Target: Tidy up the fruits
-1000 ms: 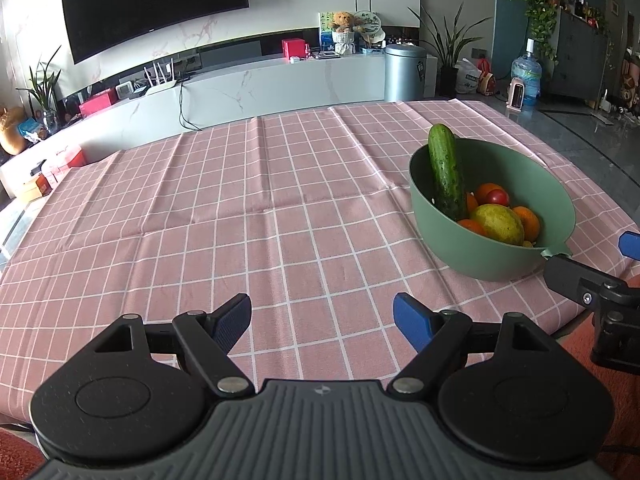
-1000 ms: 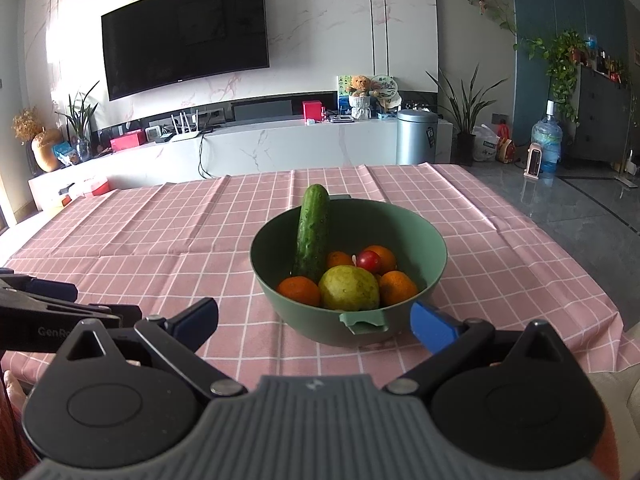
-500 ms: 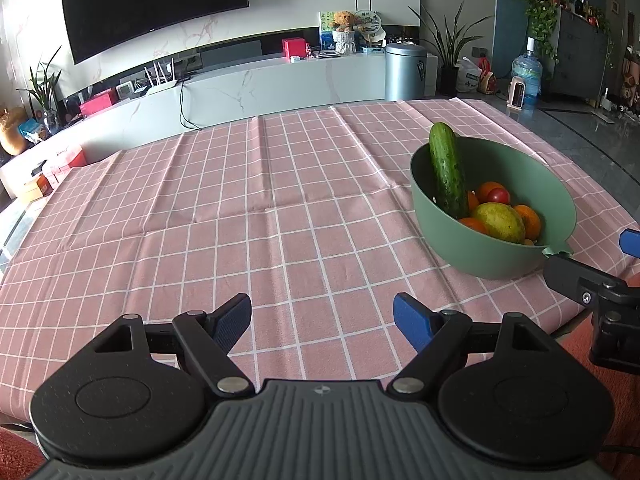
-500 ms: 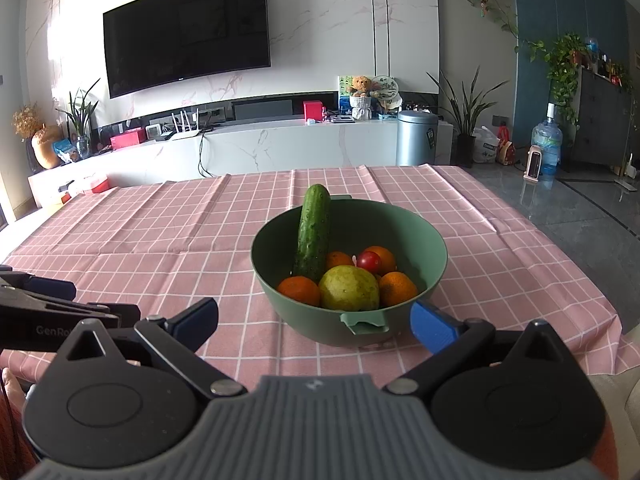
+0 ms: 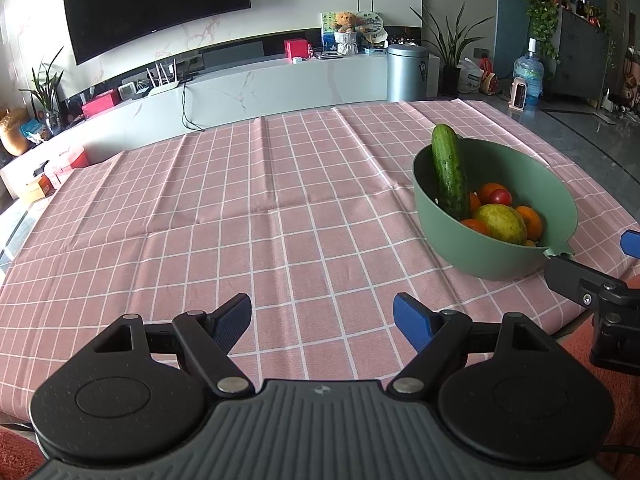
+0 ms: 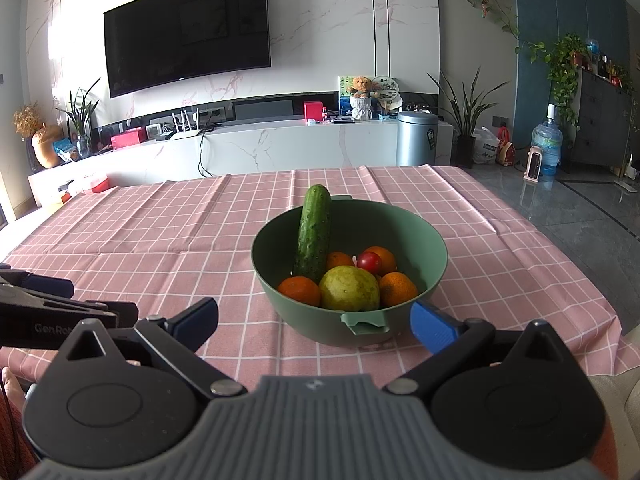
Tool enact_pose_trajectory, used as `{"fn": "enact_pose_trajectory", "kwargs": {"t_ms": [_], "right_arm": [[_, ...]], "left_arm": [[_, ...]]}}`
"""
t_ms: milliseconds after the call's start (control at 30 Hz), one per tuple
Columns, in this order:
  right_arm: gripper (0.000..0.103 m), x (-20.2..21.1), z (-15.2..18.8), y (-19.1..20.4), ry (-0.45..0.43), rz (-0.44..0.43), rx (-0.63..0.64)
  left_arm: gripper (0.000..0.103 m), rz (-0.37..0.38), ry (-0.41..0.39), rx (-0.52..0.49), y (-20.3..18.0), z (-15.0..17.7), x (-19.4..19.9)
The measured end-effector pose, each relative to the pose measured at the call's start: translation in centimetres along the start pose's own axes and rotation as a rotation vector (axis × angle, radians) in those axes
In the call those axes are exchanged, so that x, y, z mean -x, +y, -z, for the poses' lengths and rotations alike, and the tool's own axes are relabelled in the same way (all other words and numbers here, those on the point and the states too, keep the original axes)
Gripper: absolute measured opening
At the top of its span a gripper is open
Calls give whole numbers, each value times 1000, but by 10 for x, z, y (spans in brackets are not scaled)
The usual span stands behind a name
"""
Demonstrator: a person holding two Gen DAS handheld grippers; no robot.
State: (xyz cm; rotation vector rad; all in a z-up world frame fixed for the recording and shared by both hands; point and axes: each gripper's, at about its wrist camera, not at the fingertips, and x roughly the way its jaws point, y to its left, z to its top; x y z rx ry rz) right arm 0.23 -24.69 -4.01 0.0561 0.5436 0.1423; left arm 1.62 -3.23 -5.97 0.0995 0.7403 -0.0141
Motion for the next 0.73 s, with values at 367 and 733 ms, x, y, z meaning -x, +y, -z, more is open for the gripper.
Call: {"fn": "enact_pose_trajectory", "kwargs": {"t_ms": [367,733], "right_arm": [[98,1,0,0,0,0,3],[98,0,0,-2,3,0,11]], "left_arm": [[95,-2,4,4,3,-1,2],[94,-5,-16,3,2,-1,5]]}}
